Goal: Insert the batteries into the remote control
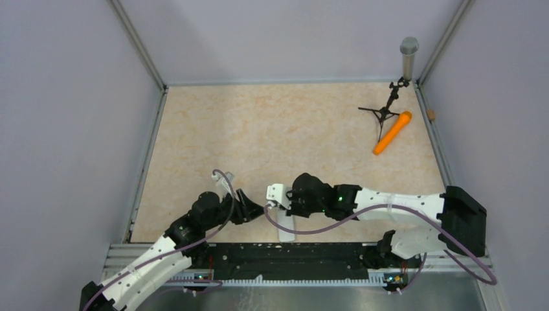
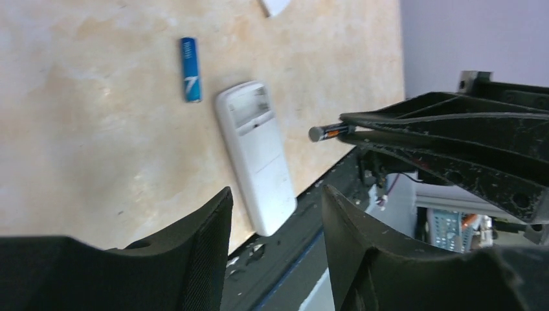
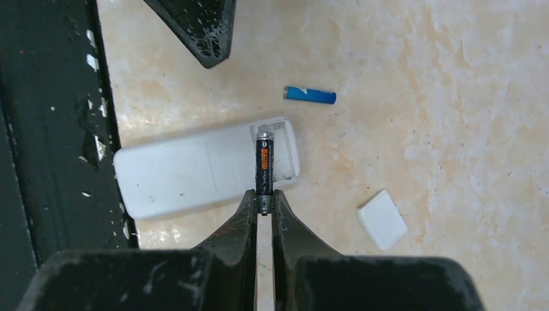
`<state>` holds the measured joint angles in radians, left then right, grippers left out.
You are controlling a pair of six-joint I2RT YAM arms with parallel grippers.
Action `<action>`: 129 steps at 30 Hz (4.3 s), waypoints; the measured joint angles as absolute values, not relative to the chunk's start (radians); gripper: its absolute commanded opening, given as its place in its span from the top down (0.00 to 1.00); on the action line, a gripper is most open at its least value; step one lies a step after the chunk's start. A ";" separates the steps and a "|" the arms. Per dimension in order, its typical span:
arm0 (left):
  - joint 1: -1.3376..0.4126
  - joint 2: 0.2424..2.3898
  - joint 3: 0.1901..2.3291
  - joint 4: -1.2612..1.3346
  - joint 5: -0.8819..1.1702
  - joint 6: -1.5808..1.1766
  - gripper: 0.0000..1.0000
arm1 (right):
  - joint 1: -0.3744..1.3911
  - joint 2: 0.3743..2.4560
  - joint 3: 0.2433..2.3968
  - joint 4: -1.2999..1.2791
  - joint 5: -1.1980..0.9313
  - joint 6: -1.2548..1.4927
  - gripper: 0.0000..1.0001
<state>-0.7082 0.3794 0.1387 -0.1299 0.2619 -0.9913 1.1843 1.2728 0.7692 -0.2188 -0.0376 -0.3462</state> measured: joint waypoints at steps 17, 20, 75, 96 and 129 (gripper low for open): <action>-0.707 0.379 0.136 -0.263 0.189 -0.961 0.43 | 1.155 1.512 0.920 -0.408 0.015 -0.524 1.00; -0.707 0.379 0.134 -0.263 0.190 -0.958 0.43 | 1.153 1.533 0.939 -0.420 0.014 -0.549 1.00; -0.707 0.372 0.120 -0.262 0.194 -0.942 0.41 | 1.134 1.674 1.023 -0.397 -0.009 -0.607 1.00; -0.707 0.398 0.120 -0.250 0.210 -0.942 0.39 | 1.129 1.679 1.023 -0.382 -0.009 -0.599 0.86; -0.707 0.455 0.115 -0.188 0.226 -0.943 0.38 | 1.127 1.654 1.019 -0.333 0.023 -0.560 0.80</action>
<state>-0.7074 0.4549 0.1154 -0.1883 0.2264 -0.9432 1.1275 1.6543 1.0195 -0.3332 0.0235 -0.5602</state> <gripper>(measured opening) 0.626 0.200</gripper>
